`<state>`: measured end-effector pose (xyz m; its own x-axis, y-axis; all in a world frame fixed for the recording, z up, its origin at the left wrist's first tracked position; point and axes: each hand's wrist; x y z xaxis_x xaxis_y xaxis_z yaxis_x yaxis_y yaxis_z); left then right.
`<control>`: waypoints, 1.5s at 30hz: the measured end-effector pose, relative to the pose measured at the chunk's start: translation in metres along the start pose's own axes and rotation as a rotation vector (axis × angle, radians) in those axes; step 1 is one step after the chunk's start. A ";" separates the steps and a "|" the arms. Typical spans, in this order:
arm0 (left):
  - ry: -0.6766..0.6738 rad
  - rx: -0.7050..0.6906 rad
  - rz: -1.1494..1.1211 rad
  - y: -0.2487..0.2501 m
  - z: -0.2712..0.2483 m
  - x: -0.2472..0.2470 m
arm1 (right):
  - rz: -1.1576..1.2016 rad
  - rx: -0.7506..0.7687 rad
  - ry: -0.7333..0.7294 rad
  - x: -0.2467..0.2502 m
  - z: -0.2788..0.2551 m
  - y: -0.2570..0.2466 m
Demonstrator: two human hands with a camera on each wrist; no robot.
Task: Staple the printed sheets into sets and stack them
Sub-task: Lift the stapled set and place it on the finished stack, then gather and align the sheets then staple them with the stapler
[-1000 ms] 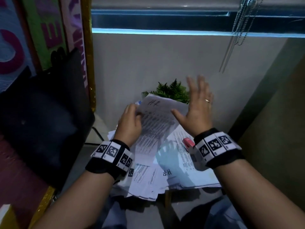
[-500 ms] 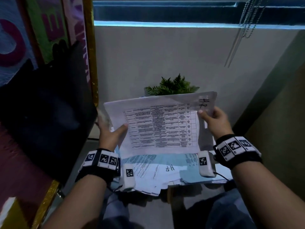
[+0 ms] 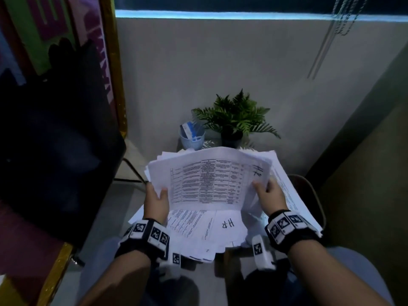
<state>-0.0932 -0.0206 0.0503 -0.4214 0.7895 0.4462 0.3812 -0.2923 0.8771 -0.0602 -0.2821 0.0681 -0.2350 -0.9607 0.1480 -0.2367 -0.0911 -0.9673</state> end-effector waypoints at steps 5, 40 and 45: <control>-0.038 0.022 0.064 -0.002 0.034 0.015 | 0.005 0.058 -0.033 0.009 0.015 -0.021; -0.334 -0.649 0.563 0.083 0.007 -0.056 | -0.820 -0.241 -0.150 0.021 0.090 0.043; -0.318 -0.638 0.544 0.084 0.006 -0.052 | -0.532 -0.219 -0.009 0.023 0.081 0.015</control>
<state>-0.0345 -0.0824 0.0994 -0.0318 0.5389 0.8418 -0.1081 -0.8391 0.5331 0.0069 -0.3270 0.0406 -0.0226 -0.7998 0.5999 -0.5101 -0.5068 -0.6949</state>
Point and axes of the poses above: each hand's wrist, its own z-axis towards the middle knuckle, its own x-axis out of the back of the hand, y = z × x, and after that the axes turned 14 degrees about z, right-handed
